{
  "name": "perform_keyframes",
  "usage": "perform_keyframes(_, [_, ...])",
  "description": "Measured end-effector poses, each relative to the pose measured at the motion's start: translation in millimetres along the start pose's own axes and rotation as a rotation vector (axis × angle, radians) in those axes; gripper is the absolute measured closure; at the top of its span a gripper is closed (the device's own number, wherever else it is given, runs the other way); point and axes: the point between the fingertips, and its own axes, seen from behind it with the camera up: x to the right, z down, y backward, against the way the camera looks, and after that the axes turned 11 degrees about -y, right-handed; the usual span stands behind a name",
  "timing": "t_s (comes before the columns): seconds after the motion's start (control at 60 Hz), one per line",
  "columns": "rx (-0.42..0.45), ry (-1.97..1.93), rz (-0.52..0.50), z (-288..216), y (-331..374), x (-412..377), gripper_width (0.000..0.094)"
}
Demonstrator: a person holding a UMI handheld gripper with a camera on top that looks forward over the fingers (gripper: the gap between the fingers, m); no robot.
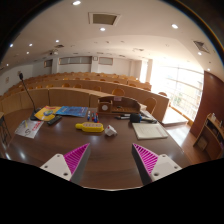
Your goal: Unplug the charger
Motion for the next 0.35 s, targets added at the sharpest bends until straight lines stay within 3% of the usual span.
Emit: perform_keyframes(0.35, [0.023,0.002,-0.002,0,33,-11,0.0087])
